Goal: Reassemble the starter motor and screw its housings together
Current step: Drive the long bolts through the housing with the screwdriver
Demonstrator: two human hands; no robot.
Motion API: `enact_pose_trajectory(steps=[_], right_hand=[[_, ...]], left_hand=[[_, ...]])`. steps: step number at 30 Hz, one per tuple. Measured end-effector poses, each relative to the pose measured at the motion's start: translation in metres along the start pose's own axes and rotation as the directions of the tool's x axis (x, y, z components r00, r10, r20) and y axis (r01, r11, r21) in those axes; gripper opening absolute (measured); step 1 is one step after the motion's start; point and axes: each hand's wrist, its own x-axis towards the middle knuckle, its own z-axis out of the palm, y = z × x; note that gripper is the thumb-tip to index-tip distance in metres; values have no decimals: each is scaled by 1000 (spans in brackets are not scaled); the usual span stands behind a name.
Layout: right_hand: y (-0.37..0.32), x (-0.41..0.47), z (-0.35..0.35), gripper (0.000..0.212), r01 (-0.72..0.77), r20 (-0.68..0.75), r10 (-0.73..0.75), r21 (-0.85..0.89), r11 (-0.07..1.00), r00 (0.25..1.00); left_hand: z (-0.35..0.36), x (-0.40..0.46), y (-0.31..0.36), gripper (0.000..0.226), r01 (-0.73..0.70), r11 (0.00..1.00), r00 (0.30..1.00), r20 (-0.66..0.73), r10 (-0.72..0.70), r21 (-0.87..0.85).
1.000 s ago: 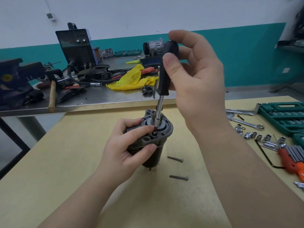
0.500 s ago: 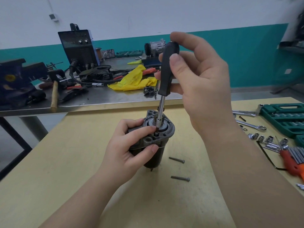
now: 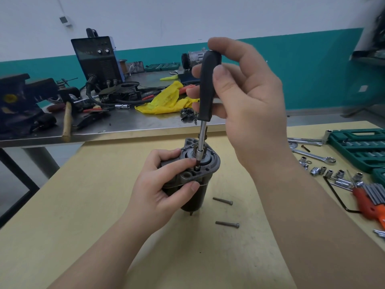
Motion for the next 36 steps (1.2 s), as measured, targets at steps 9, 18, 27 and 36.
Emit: enact_pose_trajectory(steps=[9, 18, 27, 36], right_hand=[[2, 1, 2, 28, 99, -116, -125, -205, 974, 985], [0, -1, -3, 23, 8, 19, -9, 67, 998, 1000], [-2, 1, 2, 23, 77, -125, -91, -114, 990, 988], [-3, -2, -3, 25, -77, 0, 78, 196, 978, 997]], left_hand=[[-1, 0, 1, 41, -15, 1000, 1000, 5, 15, -14], [0, 0, -1, 41, -8, 1000, 1000, 15, 8, 10], [0, 0, -3, 40, -23, 1000, 1000, 21, 23, 9], [1, 1, 0, 38, 10, 1000, 1000, 10, -10, 8]])
